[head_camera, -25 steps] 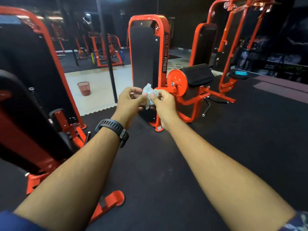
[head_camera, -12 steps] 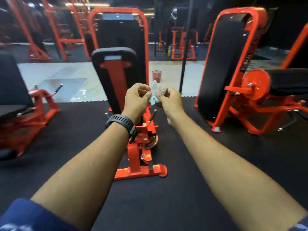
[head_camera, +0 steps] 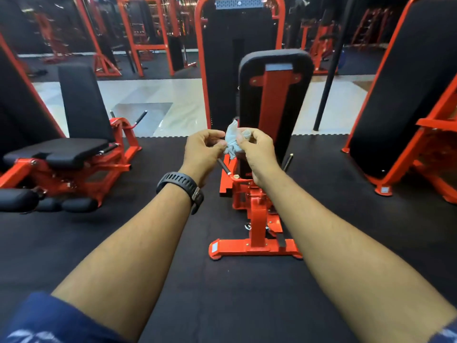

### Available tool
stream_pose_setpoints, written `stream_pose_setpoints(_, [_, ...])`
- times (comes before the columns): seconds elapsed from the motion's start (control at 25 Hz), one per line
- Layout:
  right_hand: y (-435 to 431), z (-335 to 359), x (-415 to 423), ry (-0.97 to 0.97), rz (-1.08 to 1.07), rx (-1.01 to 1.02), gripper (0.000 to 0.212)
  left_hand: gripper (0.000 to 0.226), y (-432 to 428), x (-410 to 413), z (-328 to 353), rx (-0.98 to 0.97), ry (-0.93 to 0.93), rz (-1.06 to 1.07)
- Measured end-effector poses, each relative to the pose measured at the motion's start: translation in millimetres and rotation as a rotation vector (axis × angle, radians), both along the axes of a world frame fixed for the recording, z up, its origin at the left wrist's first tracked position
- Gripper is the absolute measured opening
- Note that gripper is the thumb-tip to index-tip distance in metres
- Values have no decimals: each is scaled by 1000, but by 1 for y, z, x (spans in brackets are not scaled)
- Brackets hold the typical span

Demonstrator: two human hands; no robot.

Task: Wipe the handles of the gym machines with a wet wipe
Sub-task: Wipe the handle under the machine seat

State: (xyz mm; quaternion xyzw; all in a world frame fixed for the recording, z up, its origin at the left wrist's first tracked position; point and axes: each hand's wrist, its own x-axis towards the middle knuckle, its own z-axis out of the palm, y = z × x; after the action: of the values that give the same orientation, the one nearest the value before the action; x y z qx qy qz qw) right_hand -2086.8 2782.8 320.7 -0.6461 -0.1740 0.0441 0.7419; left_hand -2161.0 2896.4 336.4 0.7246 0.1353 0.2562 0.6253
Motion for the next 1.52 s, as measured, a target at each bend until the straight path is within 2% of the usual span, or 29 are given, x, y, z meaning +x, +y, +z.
stream_pose_setpoints(0.2, [110, -19, 9, 50, -2, 14, 14, 20, 105, 13, -15, -5, 91, -84])
stream_pose_setpoints(0.28, [149, -27, 26, 71, 10, 10, 17, 20, 143, 36, -27, 30, 86, -51])
stream_pose_setpoints(0.4, [205, -50, 70, 102, 3, 0, 20, 18, 203, 87, -54, 65, 100, -15])
stream_pose_setpoints(0.56, [275, -96, 152, 189, -119, -24, 15, 20, 268, 170, -96, 75, 166, -21])
stream_pose_setpoints(0.72, [336, -137, 235, 257, -220, -75, 30, 29, 333, 257, -126, 98, 237, -67])
stream_pose_setpoints(0.92, [381, -176, 296, 419, -241, -73, 10, 29, 389, 340, -167, 115, 329, -193])
stream_pose_setpoints(1.04, [408, -207, 343, 436, -376, -94, 14, 32, 419, 400, -197, 124, 384, -313])
stream_pose_setpoints(1.32, [466, -292, 433, 389, -687, -368, 22, 33, 483, 508, -282, 263, 524, -534])
stream_pose_setpoints(1.52, [481, -368, 512, 375, -773, -548, 3, 42, 511, 596, -361, 447, 660, -605])
